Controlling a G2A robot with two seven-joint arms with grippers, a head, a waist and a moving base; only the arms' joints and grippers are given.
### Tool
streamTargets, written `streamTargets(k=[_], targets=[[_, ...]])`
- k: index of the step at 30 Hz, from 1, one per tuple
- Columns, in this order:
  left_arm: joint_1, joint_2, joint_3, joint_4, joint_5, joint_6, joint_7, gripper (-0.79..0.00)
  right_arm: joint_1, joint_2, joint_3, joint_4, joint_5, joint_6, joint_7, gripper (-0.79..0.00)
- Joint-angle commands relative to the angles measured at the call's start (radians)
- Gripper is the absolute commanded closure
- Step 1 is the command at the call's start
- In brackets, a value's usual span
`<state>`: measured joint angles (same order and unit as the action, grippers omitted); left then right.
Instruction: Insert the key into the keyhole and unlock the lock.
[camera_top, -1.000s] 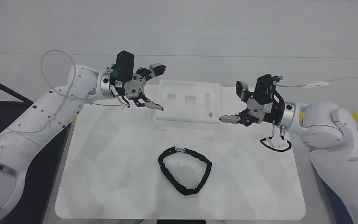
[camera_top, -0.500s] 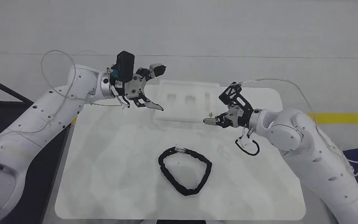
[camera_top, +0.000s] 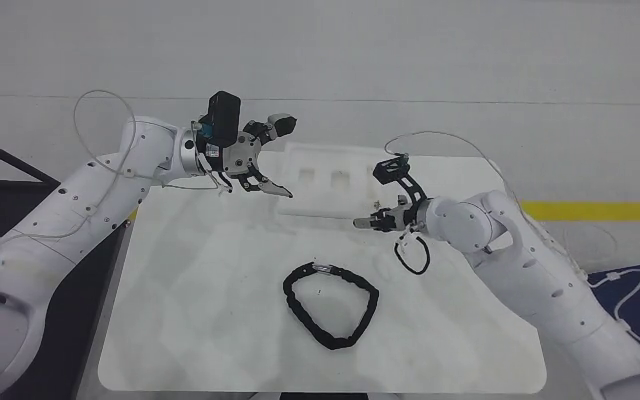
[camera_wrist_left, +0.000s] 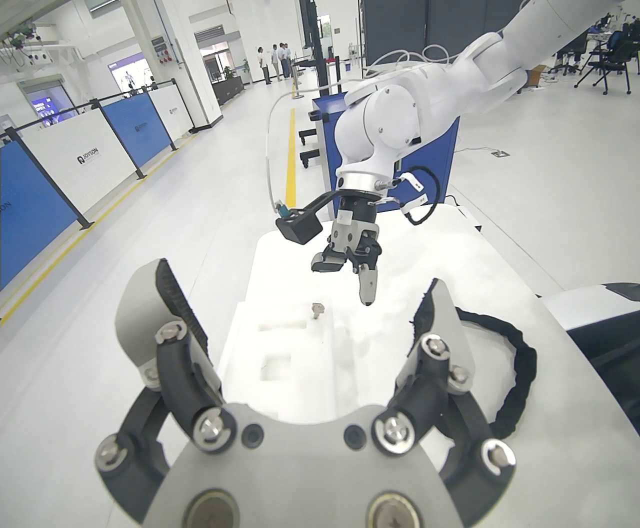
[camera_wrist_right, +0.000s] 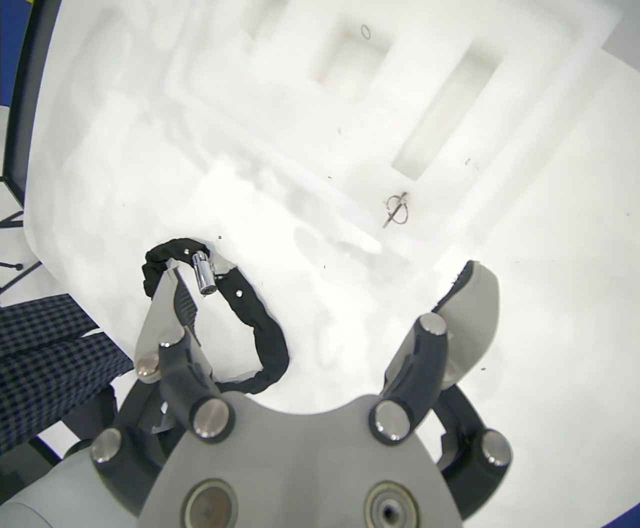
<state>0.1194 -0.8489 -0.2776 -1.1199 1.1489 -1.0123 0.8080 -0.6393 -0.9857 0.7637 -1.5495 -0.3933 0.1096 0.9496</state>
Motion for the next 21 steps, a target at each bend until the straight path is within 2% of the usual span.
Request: streamTargets(k=[1, 4, 9, 21], targets=[[0.000, 0.000, 0.000, 0.000, 0.000, 0.000, 0.000, -0.785, 0.009, -0.009, -0.005, 0.031, 0.014, 0.016, -0.012, -0.785], [0.000, 0.000, 0.000, 0.000, 0.000, 0.000, 0.000, -0.785, 0.015, -0.022, -0.003, 0.075, 0.046, 0.044, -0.043, -0.785], [0.000, 0.000, 0.000, 0.000, 0.000, 0.000, 0.000, -0.785, 0.015, -0.036, 0.009, 0.136, 0.065, 0.032, -0.127, -0.785], [0.000, 0.000, 0.000, 0.000, 0.000, 0.000, 0.000, -0.785, 0.014, -0.037, 0.009, 0.140, 0.066, 0.030, -0.132, -0.785]])
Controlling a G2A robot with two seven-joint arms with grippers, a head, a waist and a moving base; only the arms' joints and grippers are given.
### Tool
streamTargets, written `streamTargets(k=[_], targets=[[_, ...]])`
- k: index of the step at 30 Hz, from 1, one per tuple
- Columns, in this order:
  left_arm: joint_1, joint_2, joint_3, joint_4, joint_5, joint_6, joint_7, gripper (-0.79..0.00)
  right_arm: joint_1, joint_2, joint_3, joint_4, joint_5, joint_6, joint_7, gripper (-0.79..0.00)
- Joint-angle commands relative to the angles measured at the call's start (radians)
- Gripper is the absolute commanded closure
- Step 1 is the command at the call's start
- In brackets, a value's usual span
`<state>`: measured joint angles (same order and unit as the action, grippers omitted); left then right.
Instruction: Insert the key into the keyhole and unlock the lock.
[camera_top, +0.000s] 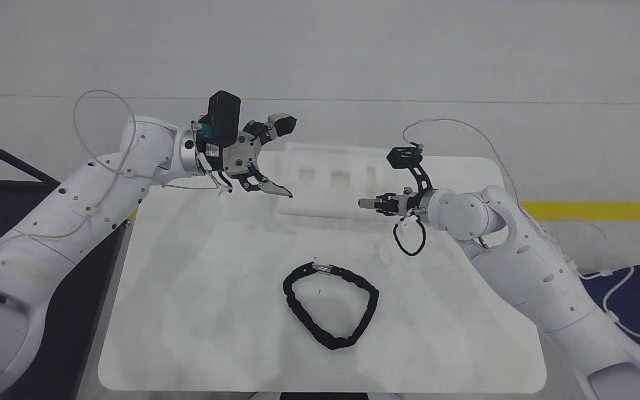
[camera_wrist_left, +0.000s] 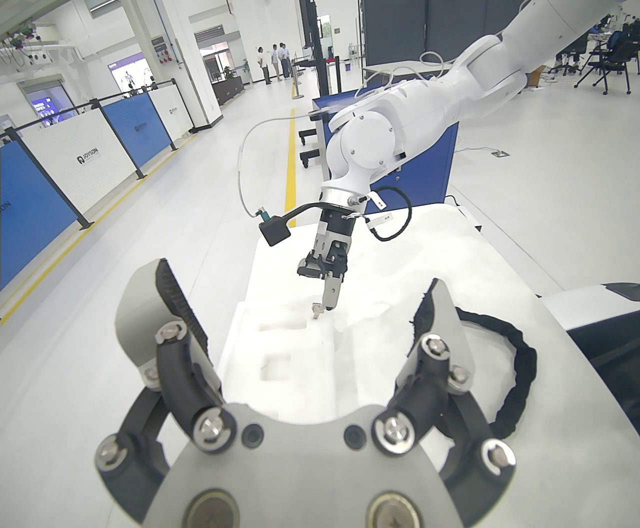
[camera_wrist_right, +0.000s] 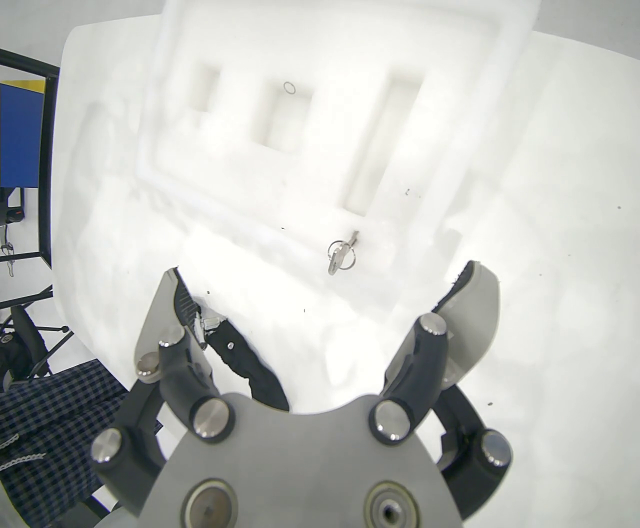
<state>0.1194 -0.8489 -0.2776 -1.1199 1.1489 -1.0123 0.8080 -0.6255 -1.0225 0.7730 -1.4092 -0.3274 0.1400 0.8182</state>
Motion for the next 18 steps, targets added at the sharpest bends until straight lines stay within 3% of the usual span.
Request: streamTargets(k=[1, 13, 18], targets=[[0.000, 0.000, 0.000, 0.000, 0.000, 0.000, 0.000, -0.785, 0.000, 0.000, 0.000, 0.000, 0.000, 0.000, 0.000, -0.785], [0.000, 0.000, 0.000, 0.000, 0.000, 0.000, 0.000, -0.785, 0.000, 0.000, 0.000, 0.000, 0.000, 0.000, 0.000, -0.785], [0.000, 0.000, 0.000, 0.000, 0.000, 0.000, 0.000, -0.785, 0.004, -0.021, -0.007, -0.008, 0.048, 0.000, -0.047, -0.785]])
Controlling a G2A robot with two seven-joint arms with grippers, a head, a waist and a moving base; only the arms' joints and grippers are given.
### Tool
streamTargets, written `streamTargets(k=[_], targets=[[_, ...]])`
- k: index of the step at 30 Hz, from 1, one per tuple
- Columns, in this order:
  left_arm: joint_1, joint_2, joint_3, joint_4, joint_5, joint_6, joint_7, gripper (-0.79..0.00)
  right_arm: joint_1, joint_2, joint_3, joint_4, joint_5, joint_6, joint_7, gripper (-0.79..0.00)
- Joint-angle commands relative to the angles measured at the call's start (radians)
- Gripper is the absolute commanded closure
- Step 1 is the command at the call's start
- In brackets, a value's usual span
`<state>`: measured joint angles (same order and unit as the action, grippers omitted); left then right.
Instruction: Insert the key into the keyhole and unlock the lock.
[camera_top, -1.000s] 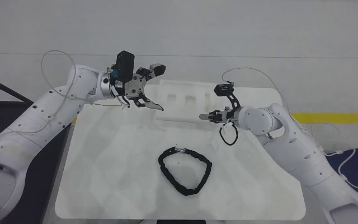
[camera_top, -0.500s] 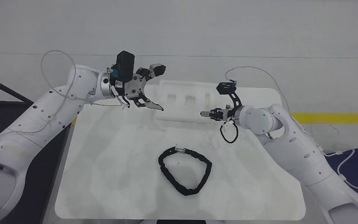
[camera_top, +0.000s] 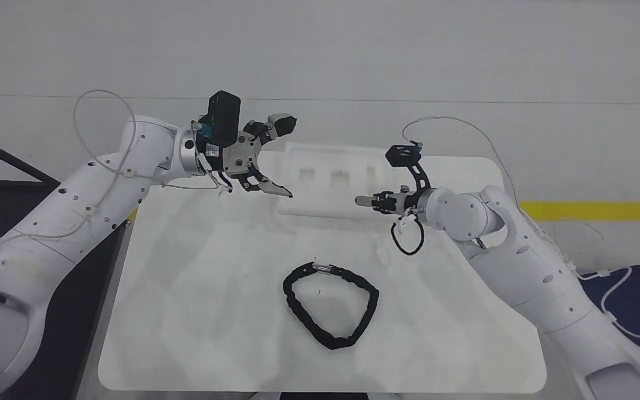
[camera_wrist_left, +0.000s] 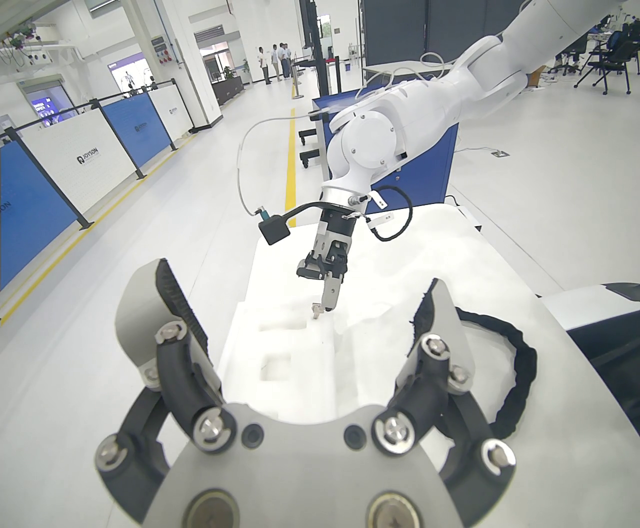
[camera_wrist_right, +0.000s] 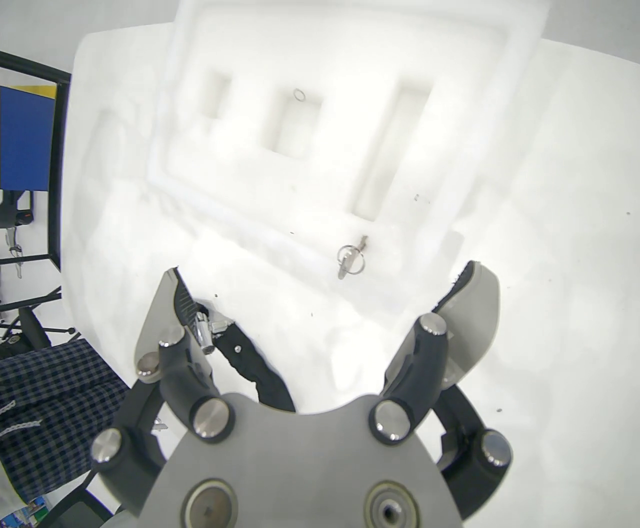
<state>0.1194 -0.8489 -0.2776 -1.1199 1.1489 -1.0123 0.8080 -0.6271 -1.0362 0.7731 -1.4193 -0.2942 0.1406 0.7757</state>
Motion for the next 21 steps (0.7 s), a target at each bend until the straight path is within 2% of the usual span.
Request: streamTargets(k=[1, 8, 13, 15, 17, 21], targets=[[0.000, 0.000, 0.000, 0.000, 0.000, 0.000, 0.000, -0.785, 0.015, -0.014, -0.020, 0.007, 0.010, 0.000, 0.004, -0.785], [0.000, 0.000, 0.000, 0.000, 0.000, 0.000, 0.000, -0.785, 0.084, -0.067, -0.092, 0.066, 0.017, 0.089, 0.008, -0.785], [0.000, 0.000, 0.000, 0.000, 0.000, 0.000, 0.000, -0.785, 0.121, -0.089, -0.123, 0.090, -0.011, 0.088, 0.058, -0.773], [0.000, 0.000, 0.000, 0.000, 0.000, 0.000, 0.000, -0.785, 0.127, -0.094, -0.127, 0.093, -0.022, 0.085, 0.076, -0.708], [0.000, 0.000, 0.000, 0.000, 0.000, 0.000, 0.000, -0.785, 0.128, -0.096, -0.128, 0.094, -0.033, 0.085, 0.090, -0.563], [0.000, 0.000, 0.000, 0.000, 0.000, 0.000, 0.000, -0.785, 0.128, -0.096, -0.121, 0.094, -0.069, 0.103, 0.122, -0.388]])
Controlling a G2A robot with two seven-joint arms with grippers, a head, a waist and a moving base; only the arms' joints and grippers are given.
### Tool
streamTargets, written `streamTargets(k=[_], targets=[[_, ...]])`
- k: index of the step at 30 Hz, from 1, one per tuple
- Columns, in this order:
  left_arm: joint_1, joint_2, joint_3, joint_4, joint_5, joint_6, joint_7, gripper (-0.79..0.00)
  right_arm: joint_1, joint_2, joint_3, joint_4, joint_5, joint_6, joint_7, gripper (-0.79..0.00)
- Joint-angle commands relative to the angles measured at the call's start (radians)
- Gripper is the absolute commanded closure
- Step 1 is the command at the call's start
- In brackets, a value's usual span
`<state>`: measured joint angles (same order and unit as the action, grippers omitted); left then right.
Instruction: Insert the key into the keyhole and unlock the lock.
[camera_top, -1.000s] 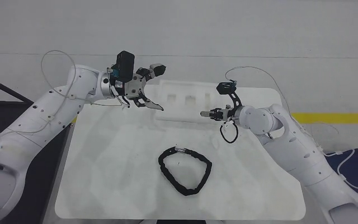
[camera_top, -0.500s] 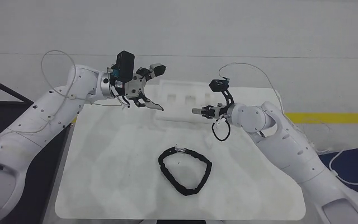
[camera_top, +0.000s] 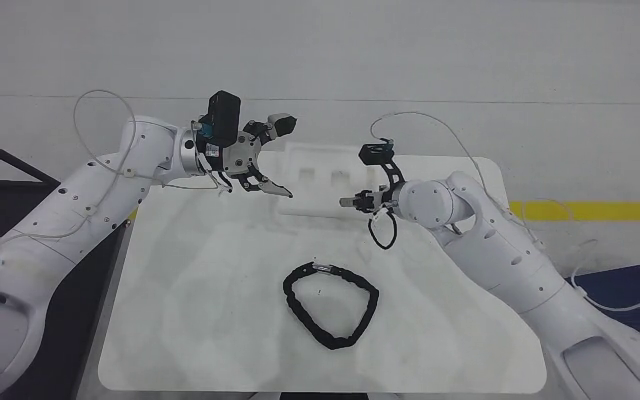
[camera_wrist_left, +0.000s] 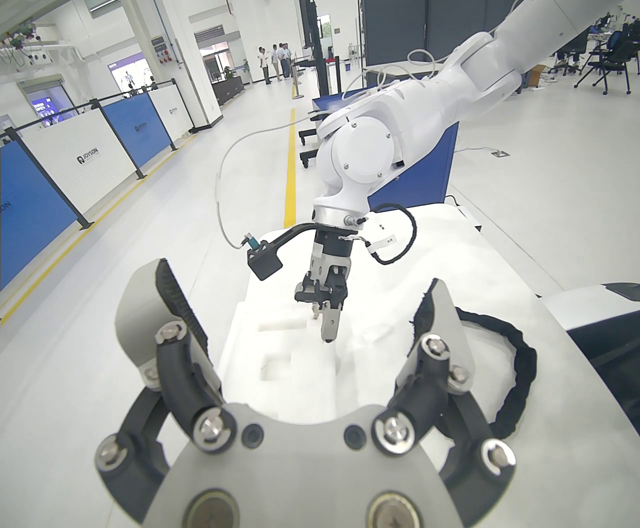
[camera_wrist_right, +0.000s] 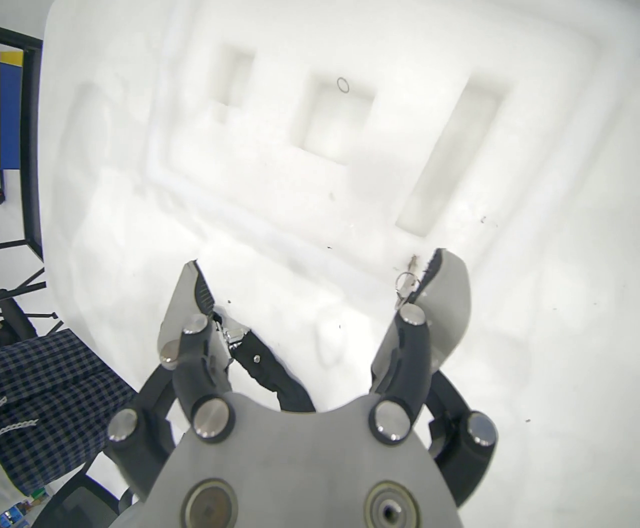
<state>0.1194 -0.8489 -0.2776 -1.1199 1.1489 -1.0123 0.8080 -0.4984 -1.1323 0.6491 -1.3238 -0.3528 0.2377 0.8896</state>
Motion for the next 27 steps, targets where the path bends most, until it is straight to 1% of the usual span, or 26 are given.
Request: streamTargets(k=[1, 7, 12, 17, 21, 27], targets=[[0.000, 0.000, 0.000, 0.000, 0.000, 0.000, 0.000, -0.785, -0.002, 0.001, 0.004, -0.003, -0.021, 0.007, 0.016, -0.382], [0.000, 0.000, 0.000, 0.000, 0.000, 0.000, 0.000, -0.785, -0.014, 0.007, 0.025, -0.015, -0.072, 0.018, 0.042, -0.372], [0.000, 0.000, 0.000, 0.000, 0.000, 0.000, 0.000, -0.785, -0.025, 0.010, 0.033, -0.020, -0.117, 0.014, 0.062, -0.348], [0.000, 0.000, 0.000, 0.000, 0.000, 0.000, 0.000, -0.785, -0.031, 0.006, 0.035, -0.014, -0.144, 0.006, 0.074, -0.302], [0.000, 0.000, 0.000, 0.000, 0.000, 0.000, 0.000, -0.785, -0.037, 0.002, 0.040, -0.011, -0.155, 0.005, 0.079, -0.286], [0.000, 0.000, 0.000, 0.000, 0.000, 0.000, 0.000, -0.785, -0.046, -0.005, 0.039, 0.004, -0.182, 0.005, 0.073, -0.228]])
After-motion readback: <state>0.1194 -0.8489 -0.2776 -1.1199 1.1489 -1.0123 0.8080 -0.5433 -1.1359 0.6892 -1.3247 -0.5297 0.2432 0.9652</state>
